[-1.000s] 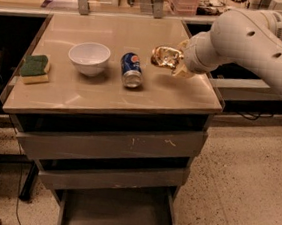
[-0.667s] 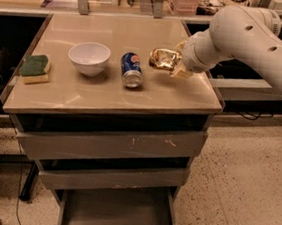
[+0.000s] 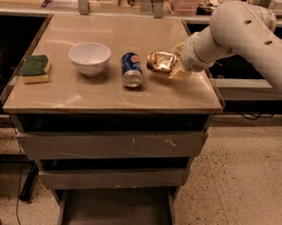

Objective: Pick orange can from bottom drawer and place on counter

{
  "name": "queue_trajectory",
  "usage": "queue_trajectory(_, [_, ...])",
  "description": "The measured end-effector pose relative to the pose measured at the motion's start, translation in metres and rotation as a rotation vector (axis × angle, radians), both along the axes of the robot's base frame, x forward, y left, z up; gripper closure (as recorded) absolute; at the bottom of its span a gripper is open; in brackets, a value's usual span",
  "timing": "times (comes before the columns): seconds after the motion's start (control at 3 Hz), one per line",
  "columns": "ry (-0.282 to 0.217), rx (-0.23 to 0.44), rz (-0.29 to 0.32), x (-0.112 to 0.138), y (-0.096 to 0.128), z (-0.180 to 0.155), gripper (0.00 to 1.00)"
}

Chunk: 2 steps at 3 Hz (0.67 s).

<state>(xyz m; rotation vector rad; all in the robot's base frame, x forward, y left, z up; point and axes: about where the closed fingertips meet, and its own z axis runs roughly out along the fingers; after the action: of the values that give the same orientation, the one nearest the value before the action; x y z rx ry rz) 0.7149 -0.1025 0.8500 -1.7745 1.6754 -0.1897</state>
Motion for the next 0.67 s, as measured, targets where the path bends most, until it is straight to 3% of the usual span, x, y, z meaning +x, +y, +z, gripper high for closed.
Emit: queue_trajectory(0.67, [0.069,-0.004,0.013,-0.001,0.001,-0.022,1.0])
